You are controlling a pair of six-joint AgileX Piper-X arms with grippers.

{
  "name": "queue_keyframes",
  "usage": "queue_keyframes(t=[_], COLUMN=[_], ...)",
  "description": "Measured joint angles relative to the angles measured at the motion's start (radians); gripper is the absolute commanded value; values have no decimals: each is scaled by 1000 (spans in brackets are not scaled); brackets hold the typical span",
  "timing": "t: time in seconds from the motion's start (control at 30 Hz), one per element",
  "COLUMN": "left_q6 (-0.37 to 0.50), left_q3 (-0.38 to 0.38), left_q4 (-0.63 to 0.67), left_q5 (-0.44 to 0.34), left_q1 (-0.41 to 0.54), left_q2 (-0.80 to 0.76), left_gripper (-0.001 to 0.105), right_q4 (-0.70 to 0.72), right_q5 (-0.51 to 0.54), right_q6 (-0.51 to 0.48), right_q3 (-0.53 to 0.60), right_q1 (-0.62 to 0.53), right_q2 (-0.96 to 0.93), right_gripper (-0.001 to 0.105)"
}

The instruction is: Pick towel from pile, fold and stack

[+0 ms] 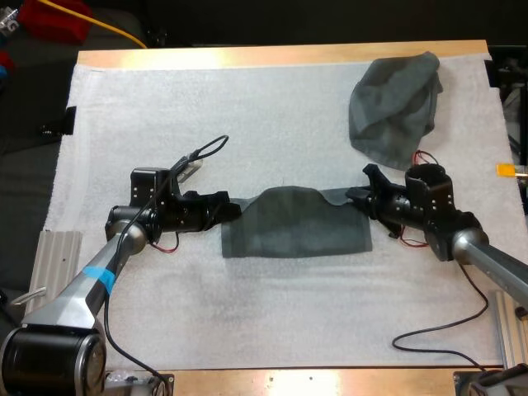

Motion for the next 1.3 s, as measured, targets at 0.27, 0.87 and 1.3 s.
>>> queue_keyframes(t=[0.27,0.87,1.3], left_q6=[0,10,72], left_q3=[0,-32,-42], left_q4=[6,7,93], left_q5=[-20,93,78], left_q1=[0,0,0], left_q2=[0,-74,-386], left_gripper=[10,69,70], right_q4=[0,-44,199], right_q5=[-2,-192,-81], right_q6=[0,-229,-442], right_q3=[0,0,0], right_q1=[0,0,0], right_q2=[6,-32,-279], right_gripper=[3,79,79])
